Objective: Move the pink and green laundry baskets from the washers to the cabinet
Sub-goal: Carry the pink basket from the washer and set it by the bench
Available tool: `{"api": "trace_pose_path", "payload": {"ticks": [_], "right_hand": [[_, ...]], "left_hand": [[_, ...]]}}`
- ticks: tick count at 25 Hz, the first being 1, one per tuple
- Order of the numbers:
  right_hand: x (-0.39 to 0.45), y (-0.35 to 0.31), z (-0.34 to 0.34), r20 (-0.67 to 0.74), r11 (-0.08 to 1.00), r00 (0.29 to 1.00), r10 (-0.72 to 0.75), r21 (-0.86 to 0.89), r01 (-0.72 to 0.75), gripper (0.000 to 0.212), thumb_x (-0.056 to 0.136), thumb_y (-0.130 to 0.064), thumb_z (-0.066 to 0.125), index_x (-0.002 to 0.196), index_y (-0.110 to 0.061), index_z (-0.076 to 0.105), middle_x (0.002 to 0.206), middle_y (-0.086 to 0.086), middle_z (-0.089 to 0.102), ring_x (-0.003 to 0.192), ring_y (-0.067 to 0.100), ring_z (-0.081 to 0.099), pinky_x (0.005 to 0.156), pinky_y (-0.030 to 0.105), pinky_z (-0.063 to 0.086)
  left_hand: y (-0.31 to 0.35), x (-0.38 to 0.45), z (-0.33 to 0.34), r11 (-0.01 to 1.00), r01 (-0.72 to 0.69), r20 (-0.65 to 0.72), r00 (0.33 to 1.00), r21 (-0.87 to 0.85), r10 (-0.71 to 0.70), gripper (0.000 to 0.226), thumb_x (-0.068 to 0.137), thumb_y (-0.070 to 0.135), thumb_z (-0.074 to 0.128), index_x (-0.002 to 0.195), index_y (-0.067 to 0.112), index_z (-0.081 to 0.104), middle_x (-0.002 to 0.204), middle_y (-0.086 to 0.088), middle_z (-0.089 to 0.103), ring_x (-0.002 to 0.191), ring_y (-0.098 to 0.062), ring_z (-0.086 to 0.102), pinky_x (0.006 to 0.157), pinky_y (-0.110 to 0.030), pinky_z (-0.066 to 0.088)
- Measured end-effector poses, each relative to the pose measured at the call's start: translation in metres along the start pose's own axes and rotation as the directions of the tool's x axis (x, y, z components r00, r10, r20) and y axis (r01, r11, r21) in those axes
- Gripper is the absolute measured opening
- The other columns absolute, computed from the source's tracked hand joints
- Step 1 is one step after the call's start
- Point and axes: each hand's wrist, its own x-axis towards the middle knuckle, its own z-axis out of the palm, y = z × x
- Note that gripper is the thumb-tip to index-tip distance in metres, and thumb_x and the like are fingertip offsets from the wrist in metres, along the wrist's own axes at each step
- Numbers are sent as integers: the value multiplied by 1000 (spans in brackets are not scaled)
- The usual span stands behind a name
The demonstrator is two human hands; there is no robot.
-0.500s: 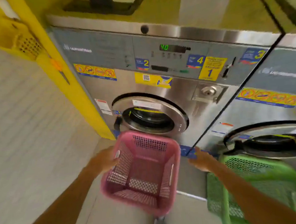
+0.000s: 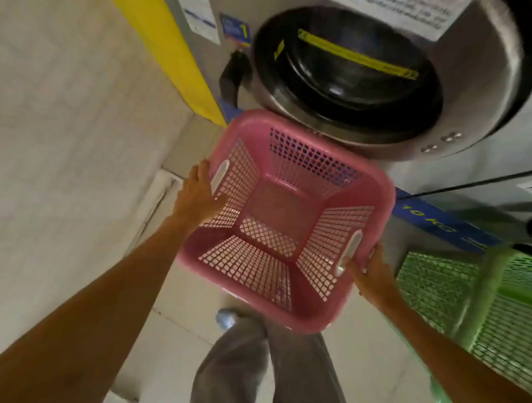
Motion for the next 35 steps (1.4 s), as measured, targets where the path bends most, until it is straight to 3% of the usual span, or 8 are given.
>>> {"api": "trace_pose_path", "payload": {"ticks": [3,8,10,14,19,24,29,35], "right_hand": [[9,-7,6,-44,999,998,36,-8,-36,68,73,-40,69,126,-13,35,98,19,66,69,42,69,52,53,58],[-37,-71,10,-122,976,991,-48,-215,20,46,89,-16,66,117,11,40,98,33,61,87,50,64,68,45,48],[-62,-105,26,-58,953,988,-146,-277,125,47,93,-21,62,122,10,42,94,23,60,84,45,65,66,42,48],[-104,-170,105,69,846,942,-328,-423,326,60,95,-64,37,110,-7,47,81,20,65,71,41,66,61,42,52],[-170,-230,268,402,601,805,-436,-535,593,46,99,-53,34,111,-11,46,79,18,68,55,28,58,53,33,46],[-237,-255,416,593,449,715,-370,-560,697,28,99,-36,47,104,-8,47,72,11,62,50,19,51,51,29,42],[-275,-264,516,689,422,679,-251,-554,718,26,92,-24,59,107,-10,44,80,11,66,59,28,71,46,38,59],[-273,-267,582,702,383,695,-154,-606,697,34,90,-12,64,116,-11,42,91,11,66,67,25,71,47,29,57]], "left_hand": [[-18,3,15,997,-21,-94,995,-69,15,83,90,28,58,156,16,10,147,-22,39,130,-44,44,102,-54,39],[-94,-66,11,985,45,-69,996,-165,-57,71,98,26,44,156,32,4,127,-19,54,100,-38,62,74,-44,48],[-153,-111,18,965,113,-77,988,-238,-135,70,98,29,42,156,31,3,119,-16,57,93,-34,64,72,-42,50],[-276,-210,51,870,304,-74,931,-389,-358,72,93,31,42,155,25,5,126,-17,57,101,-37,63,83,-53,54],[-446,-343,126,667,439,-14,830,-602,-558,76,85,34,39,154,25,6,119,-12,63,92,-30,66,81,-53,57],[-553,-438,163,523,363,-44,790,-771,-612,92,80,59,50,153,15,15,112,-8,68,88,-25,71,79,-43,59],[-643,-474,215,444,416,9,737,-794,-676,94,88,17,65,154,10,-1,104,-18,70,74,-29,72,62,-51,60],[-705,-467,237,455,321,-66,755,-830,-653,83,86,5,70,148,-4,15,107,-18,68,78,-28,73,62,-48,62]]}}
